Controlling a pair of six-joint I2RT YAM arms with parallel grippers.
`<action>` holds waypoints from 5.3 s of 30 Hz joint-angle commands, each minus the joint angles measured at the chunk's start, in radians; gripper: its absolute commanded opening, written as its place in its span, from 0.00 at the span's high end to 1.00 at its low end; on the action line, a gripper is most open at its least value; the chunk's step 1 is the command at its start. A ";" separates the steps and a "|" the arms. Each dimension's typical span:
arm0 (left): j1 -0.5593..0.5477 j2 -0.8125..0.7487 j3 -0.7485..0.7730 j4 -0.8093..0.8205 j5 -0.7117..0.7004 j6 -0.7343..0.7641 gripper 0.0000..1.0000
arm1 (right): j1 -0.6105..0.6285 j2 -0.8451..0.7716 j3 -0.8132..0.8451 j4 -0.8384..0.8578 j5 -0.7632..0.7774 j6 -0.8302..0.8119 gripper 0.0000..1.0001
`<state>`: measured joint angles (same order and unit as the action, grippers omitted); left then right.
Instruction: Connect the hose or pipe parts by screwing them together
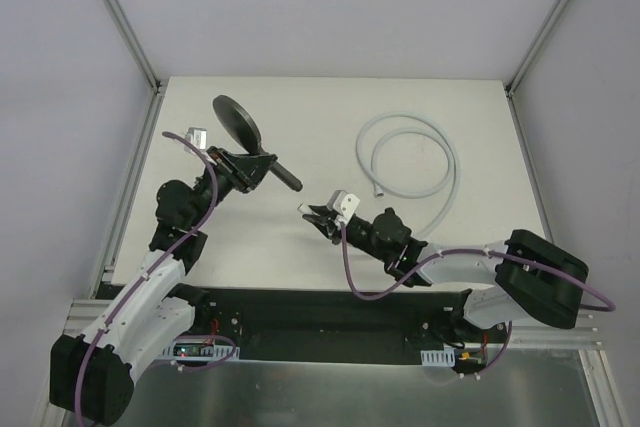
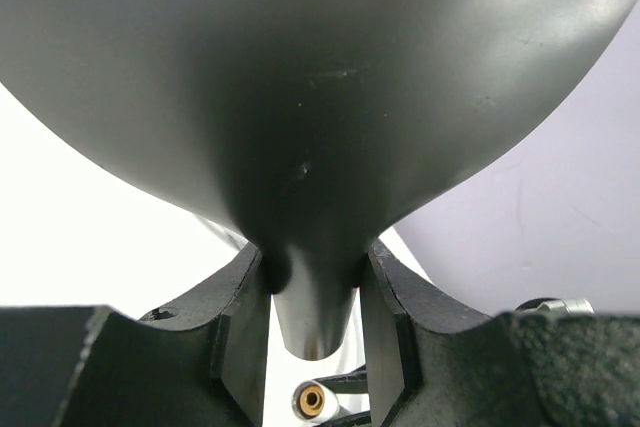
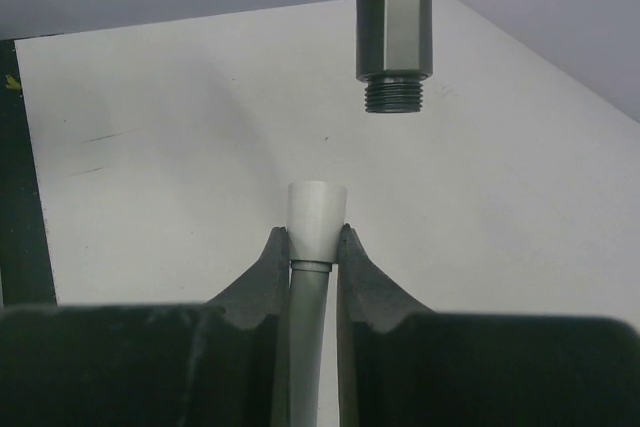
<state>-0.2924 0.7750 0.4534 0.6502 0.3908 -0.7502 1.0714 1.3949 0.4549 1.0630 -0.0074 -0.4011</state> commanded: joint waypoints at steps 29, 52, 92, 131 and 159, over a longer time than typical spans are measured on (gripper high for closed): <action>0.003 -0.048 -0.078 0.186 -0.046 -0.376 1.00 | 0.073 -0.152 -0.058 0.213 0.175 -0.140 0.99; -0.017 -0.092 0.168 -0.486 -0.208 -0.385 1.00 | 0.137 -0.154 0.073 -0.060 0.323 -0.550 0.99; -0.042 -0.082 0.163 -0.523 -0.219 -0.414 1.00 | 0.185 -0.019 0.209 -0.094 0.345 -0.613 0.99; -0.067 -0.008 0.159 -0.483 0.174 -0.310 1.00 | 0.081 -0.063 0.150 -0.006 0.219 -0.366 0.99; -0.065 0.118 0.195 -0.420 0.368 -0.400 1.00 | 0.047 -0.200 0.037 0.086 0.073 -0.289 0.99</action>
<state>-0.3119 0.8925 0.6147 0.2428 0.4644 -1.1019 1.1110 1.2366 0.4427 0.9375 0.1646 -0.7158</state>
